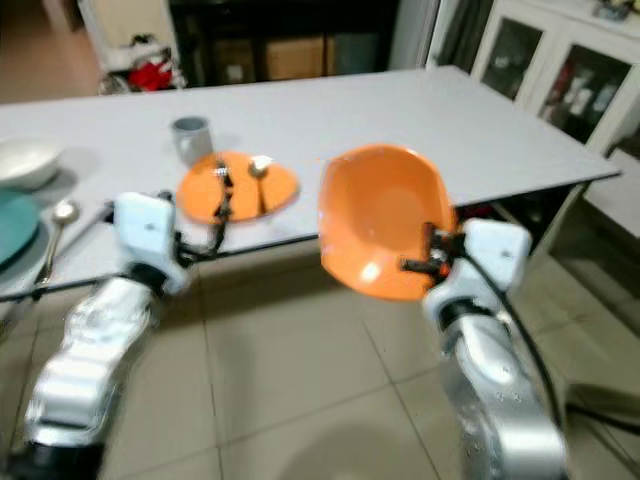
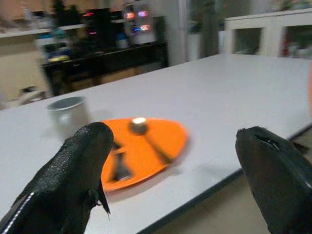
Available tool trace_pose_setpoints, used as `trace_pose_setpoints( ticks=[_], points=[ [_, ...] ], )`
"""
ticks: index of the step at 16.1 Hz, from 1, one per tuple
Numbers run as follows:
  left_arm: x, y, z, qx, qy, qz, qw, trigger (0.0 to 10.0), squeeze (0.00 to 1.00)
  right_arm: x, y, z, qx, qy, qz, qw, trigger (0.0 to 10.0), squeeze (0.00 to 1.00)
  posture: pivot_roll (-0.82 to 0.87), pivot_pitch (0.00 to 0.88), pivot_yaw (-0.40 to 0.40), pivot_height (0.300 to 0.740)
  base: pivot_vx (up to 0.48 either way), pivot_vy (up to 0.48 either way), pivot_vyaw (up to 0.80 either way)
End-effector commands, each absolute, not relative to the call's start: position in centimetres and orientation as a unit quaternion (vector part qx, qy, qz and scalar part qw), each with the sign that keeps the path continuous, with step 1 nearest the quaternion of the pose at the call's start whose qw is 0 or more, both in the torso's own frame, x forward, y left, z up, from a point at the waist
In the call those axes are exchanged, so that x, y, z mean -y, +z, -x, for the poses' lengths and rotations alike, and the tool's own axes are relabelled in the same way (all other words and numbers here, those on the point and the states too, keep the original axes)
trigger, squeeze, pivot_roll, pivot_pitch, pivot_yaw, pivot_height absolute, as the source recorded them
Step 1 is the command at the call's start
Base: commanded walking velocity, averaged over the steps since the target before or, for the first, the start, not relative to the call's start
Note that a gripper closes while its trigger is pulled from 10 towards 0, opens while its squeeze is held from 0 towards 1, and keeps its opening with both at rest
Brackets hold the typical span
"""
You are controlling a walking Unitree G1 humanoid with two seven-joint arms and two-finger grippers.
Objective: Setting the table
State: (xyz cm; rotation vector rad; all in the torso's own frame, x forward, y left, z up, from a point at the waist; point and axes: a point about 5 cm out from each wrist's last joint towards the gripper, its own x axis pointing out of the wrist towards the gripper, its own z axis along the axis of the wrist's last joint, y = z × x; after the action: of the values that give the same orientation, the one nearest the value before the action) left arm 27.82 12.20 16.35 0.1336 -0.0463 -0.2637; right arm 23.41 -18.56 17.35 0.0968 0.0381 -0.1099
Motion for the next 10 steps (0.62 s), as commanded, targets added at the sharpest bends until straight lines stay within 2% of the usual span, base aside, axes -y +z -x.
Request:
trace_pose_setpoints(
  ticks=[1,10],
  points=[
    [-13.24,16.85,-27.87,0.031,-0.117,-0.078,0.99,10.0,0.0,17.87,18.23,-23.57,0.004,-0.037,-0.055,0.998,10.0,0.0,0.01,0.0,-0.001,0.74,0.356,0.0,0.0],
    [-13.14,16.79,-27.79,0.031,-0.119,-0.078,0.989,10.0,0.0,17.92,18.23,-23.58,0.001,-0.039,-0.061,0.997,10.0,0.0,0.0,0.0,-0.003,0.74,0.352,0.0,0.0]
  ],
)
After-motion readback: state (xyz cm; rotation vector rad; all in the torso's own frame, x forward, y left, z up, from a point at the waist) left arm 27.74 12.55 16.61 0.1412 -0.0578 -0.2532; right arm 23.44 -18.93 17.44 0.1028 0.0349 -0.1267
